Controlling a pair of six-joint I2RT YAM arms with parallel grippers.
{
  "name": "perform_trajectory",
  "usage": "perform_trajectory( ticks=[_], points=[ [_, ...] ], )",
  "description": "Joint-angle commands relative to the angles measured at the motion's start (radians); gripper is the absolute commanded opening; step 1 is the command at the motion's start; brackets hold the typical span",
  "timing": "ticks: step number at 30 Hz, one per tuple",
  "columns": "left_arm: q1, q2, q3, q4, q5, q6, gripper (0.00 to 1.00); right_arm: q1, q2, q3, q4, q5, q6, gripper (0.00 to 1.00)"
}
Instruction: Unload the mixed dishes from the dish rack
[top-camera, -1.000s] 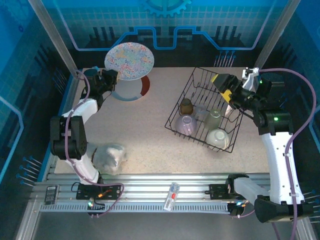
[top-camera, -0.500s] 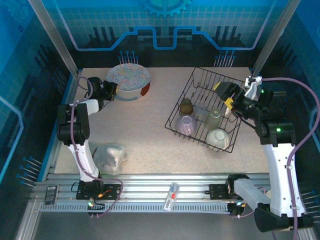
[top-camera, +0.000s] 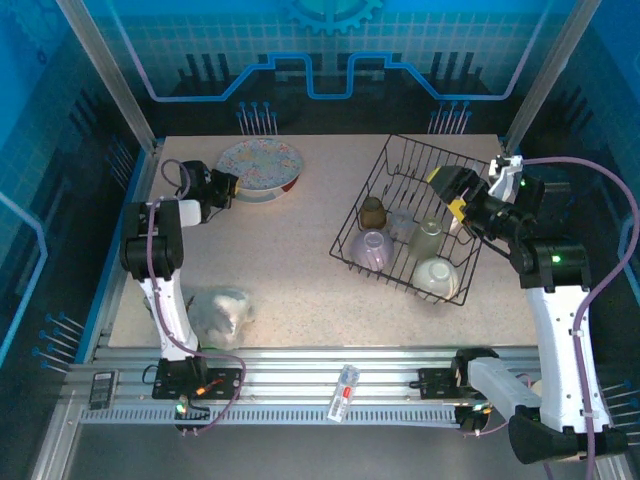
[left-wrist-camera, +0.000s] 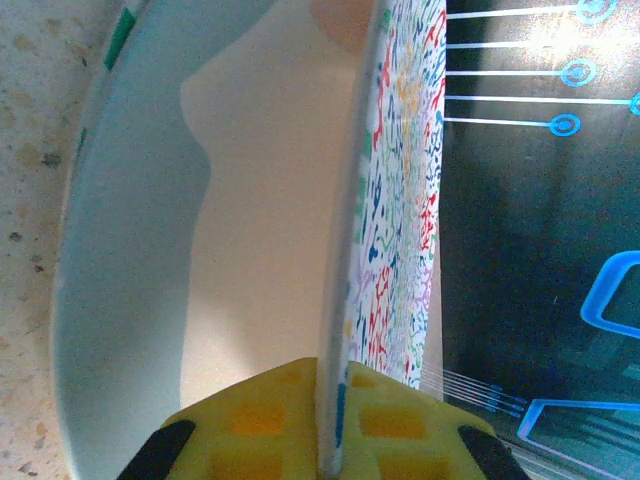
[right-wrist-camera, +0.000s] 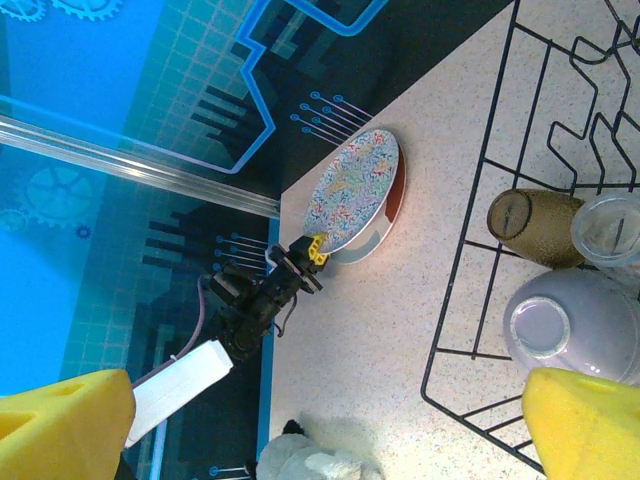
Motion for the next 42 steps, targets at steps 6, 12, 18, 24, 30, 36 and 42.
perform_trajectory(
  ticks=[6, 12, 18, 24, 30, 36, 42],
  points=[
    [0.008, 0.012, 0.044, 0.044, 0.029, 0.012, 0.17, -0.023, -0.011, -0.011, -0.034, 0.014, -0.013, 1.00],
    [0.007, -0.004, 0.036, 0.030, 0.042, 0.009, 0.37, -0.031, -0.021, -0.012, -0.041, 0.011, -0.014, 1.00],
    [0.007, -0.042, 0.045, -0.041, 0.040, 0.052, 0.63, -0.035, -0.036, -0.013, -0.054, 0.008, -0.015, 1.00],
    [0.007, -0.077, 0.090, -0.201, 0.034, 0.137, 0.99, -0.037, -0.058, -0.001, -0.105, 0.029, -0.040, 1.00],
    [0.006, -0.116, 0.143, -0.404, -0.012, 0.228, 0.99, -0.038, -0.078, 0.018, -0.161, 0.050, -0.066, 1.00],
    [0.003, -0.146, 0.230, -0.719, -0.115, 0.314, 1.00, -0.038, -0.084, 0.043, -0.230, 0.069, -0.103, 1.00],
    [0.003, -0.226, 0.225, -0.837, -0.155, 0.376, 0.99, -0.037, -0.074, 0.062, -0.275, 0.084, -0.135, 1.00]
  ],
)
